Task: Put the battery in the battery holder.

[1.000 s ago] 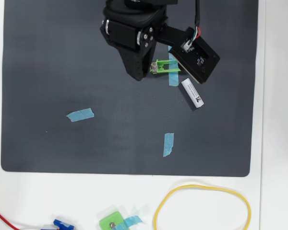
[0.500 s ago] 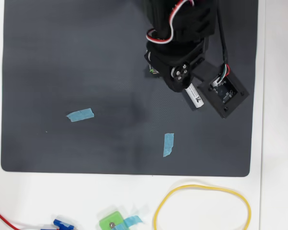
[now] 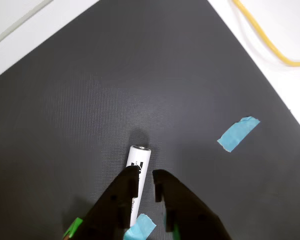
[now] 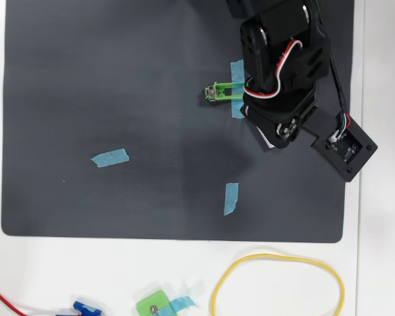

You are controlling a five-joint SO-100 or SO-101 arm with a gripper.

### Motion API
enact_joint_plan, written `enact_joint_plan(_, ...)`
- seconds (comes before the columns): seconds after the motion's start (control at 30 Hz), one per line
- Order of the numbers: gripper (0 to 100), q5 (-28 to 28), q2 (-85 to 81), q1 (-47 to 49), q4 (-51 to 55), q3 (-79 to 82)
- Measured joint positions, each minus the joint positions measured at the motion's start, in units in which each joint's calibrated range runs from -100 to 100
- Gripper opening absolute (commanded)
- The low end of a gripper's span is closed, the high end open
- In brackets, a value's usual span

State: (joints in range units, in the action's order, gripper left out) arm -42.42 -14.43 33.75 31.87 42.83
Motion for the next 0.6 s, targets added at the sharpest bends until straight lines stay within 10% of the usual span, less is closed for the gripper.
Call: enact_joint_plan(0.6,10,0.0,7.05,-0.11,4.13,-3.36)
